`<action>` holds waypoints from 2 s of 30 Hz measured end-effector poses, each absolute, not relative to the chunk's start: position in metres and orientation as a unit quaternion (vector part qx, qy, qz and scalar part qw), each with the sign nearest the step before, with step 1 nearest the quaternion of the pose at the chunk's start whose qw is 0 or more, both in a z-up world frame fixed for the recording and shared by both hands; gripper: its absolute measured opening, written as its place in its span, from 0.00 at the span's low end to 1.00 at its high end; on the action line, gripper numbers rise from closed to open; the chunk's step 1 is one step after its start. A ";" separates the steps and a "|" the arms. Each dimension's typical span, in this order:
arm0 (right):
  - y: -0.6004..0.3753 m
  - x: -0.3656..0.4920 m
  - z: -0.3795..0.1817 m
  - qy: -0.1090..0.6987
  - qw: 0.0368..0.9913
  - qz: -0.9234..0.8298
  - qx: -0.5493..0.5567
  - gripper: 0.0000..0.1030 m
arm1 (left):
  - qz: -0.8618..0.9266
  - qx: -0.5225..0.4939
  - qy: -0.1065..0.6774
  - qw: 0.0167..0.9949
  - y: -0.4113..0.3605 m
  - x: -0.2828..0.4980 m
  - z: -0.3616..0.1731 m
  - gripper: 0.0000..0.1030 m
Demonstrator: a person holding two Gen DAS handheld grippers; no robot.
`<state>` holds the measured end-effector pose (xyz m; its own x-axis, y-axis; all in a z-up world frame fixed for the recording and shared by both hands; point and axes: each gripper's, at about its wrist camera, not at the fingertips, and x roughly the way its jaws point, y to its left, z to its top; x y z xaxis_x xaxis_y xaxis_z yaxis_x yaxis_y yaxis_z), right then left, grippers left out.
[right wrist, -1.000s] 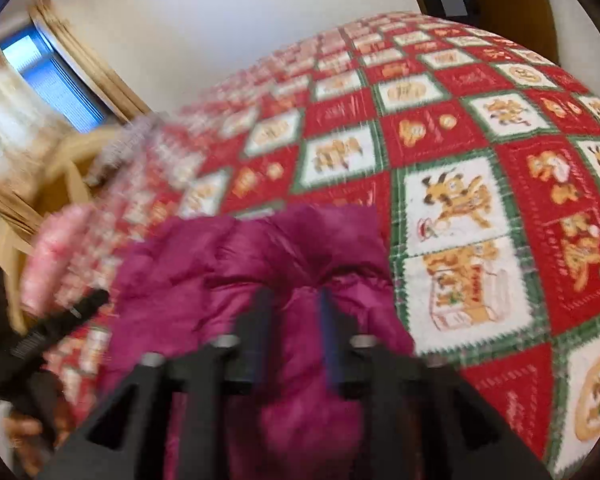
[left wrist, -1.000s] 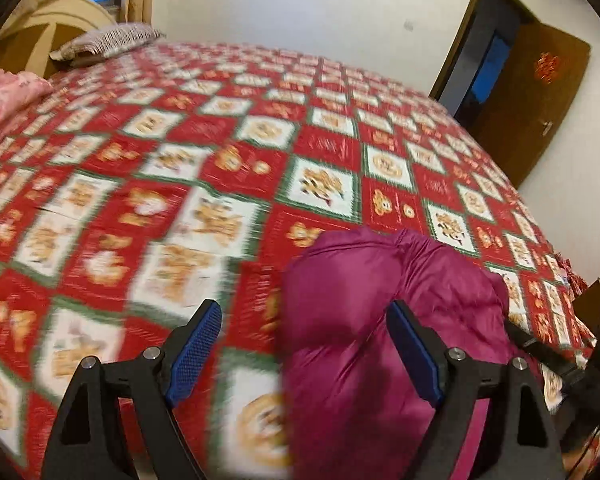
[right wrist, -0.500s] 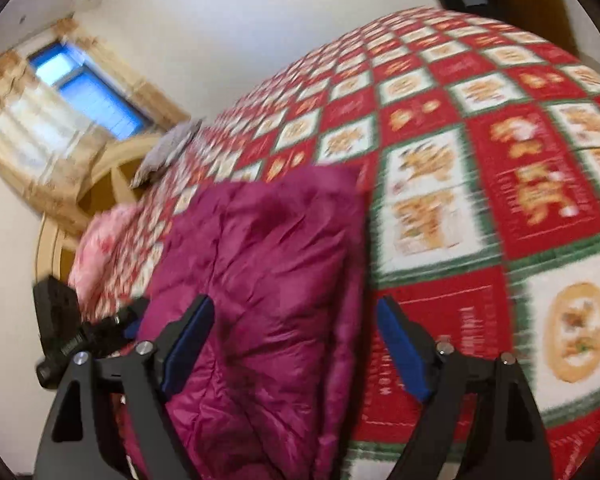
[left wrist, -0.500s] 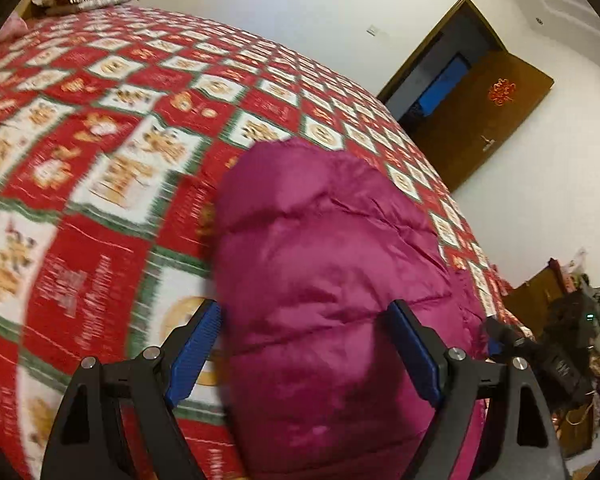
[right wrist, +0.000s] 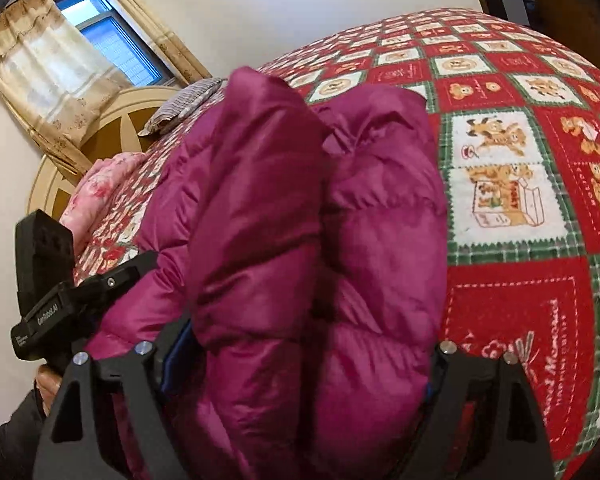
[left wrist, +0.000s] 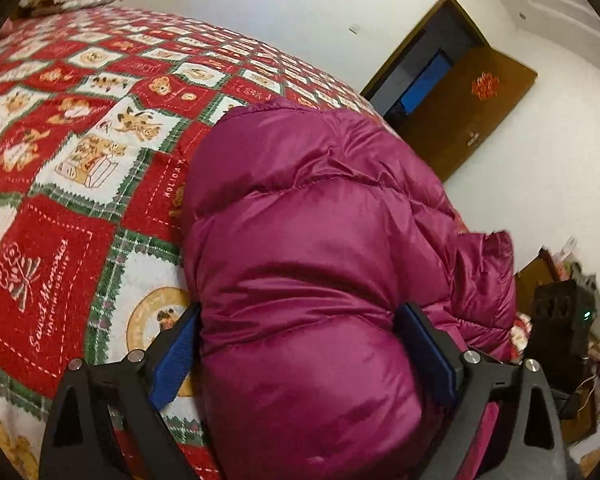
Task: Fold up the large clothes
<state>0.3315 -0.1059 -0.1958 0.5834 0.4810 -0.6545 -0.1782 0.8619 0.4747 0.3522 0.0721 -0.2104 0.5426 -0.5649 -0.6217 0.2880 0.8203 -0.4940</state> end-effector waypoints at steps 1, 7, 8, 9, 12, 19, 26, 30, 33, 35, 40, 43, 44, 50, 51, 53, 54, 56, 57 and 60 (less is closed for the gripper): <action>-0.104 0.331 -0.195 0.417 0.869 0.192 0.182 0.71 | -0.251 -0.158 0.409 0.863 0.069 0.350 -0.208 0.91; -0.095 0.306 -0.184 0.431 0.865 0.188 0.177 0.39 | -0.275 -0.149 0.400 0.862 0.068 0.324 -0.194 0.67; -0.095 0.302 -0.180 0.430 0.865 0.187 0.177 0.35 | -0.281 -0.155 0.398 0.859 0.069 0.320 -0.190 0.65; -0.097 0.298 -0.178 0.428 0.866 0.188 0.180 0.32 | -0.287 -0.160 0.397 0.857 0.068 0.315 -0.186 0.63; -0.113 0.272 -0.160 0.407 0.874 0.181 0.192 0.31 | -0.322 -0.166 0.385 0.849 0.056 0.305 -0.165 0.60; -0.201 0.234 -0.106 0.346 0.906 0.113 0.216 0.31 | -0.402 -0.131 0.341 0.840 -0.026 0.300 -0.113 0.60; -0.295 0.229 -0.106 0.347 0.917 0.019 0.194 0.30 | -0.430 -0.099 0.361 0.822 -0.129 0.325 -0.123 0.60; -0.338 0.244 -0.129 0.365 0.908 -0.006 0.206 0.30 | -0.417 -0.069 0.380 0.823 -0.172 0.332 -0.136 0.60; -0.363 0.259 -0.149 0.379 0.898 -0.017 0.221 0.30 | -0.397 -0.042 0.390 0.830 -0.198 0.336 -0.146 0.59; -0.379 0.266 -0.164 0.391 0.891 -0.025 0.229 0.30 | -0.376 -0.019 0.396 0.838 -0.214 0.340 -0.153 0.59; -0.398 0.278 -0.177 0.399 0.885 -0.022 0.239 0.31 | -0.337 0.020 0.397 0.853 -0.232 0.350 -0.163 0.59; -0.396 0.278 -0.181 0.408 0.880 -0.021 0.243 0.37 | -0.308 0.038 0.406 0.859 -0.240 0.352 -0.172 0.60; -0.396 0.280 -0.183 0.409 0.878 -0.020 0.247 0.39 | -0.296 0.046 0.408 0.863 -0.243 0.354 -0.175 0.61; -0.403 0.266 -0.176 0.403 0.878 -0.046 0.252 0.62 | -0.259 0.093 0.392 0.878 -0.253 0.350 -0.183 0.68; -0.404 0.261 -0.172 0.397 0.882 -0.053 0.247 0.62 | -0.257 0.096 0.390 0.879 -0.253 0.350 -0.183 0.68; -0.405 0.242 -0.157 0.373 0.894 -0.081 0.235 0.62 | -0.253 0.098 0.388 0.881 -0.252 0.349 -0.184 0.68; -0.404 0.231 -0.147 0.357 0.901 -0.104 0.225 0.61 | -0.251 0.097 0.388 0.882 -0.253 0.351 -0.185 0.68; -0.403 0.219 -0.131 0.332 0.911 -0.130 0.206 0.49 | -0.245 0.099 0.387 0.884 -0.253 0.350 -0.185 0.68; -0.399 0.214 -0.121 0.321 0.917 -0.137 0.193 0.40 | -0.242 0.101 0.386 0.884 -0.255 0.351 -0.185 0.68; -0.387 0.215 -0.097 0.300 0.929 -0.147 0.158 0.37 | -0.238 0.104 0.388 0.884 -0.255 0.351 -0.186 0.68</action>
